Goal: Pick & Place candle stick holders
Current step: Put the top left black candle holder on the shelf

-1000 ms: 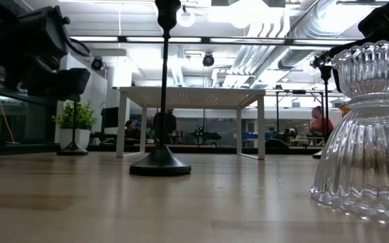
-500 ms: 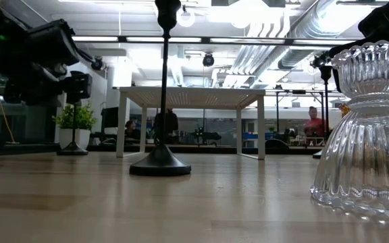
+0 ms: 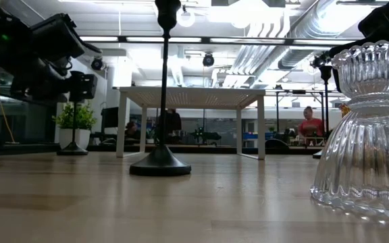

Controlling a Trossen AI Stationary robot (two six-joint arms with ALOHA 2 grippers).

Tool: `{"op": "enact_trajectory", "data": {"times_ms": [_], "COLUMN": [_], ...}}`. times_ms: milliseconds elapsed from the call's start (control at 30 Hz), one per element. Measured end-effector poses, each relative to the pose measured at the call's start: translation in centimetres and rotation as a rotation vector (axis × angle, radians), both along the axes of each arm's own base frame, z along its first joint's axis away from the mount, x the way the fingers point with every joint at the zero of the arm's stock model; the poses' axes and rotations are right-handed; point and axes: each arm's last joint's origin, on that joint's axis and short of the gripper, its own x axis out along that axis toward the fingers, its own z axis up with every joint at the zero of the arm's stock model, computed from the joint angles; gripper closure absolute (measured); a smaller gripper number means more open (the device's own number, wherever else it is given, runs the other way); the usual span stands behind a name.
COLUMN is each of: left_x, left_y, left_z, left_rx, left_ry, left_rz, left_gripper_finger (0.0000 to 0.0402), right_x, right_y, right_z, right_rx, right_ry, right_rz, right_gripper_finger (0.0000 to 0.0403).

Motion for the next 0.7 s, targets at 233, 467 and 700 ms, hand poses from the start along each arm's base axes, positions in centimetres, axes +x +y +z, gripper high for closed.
{"op": "enact_trajectory", "data": {"times_ms": [233, 467, 700], "left_x": [0.0, 0.0, 0.03], "left_y": [0.0, 0.0, 0.0], "left_z": [0.0, 0.0, -0.01], "left_rx": [0.0, 0.0, -0.008], "left_ry": [-0.001, -0.001, -0.007], "left_rz": [0.0, 0.0, -0.005], "left_gripper_finger": [0.0262, 0.0317, 0.0377], "right_x": [0.0, 0.0, 0.0], "right_y": [0.0, 0.0, 0.0], "right_z": [0.0, 0.0, 0.0], "right_rx": [0.0, 0.0, 0.0], "right_ry": [0.0, 0.0, 0.0], "right_rz": [0.0, 0.0, 0.0], "right_gripper_finger": [0.0401, 0.0401, 0.0401]}}
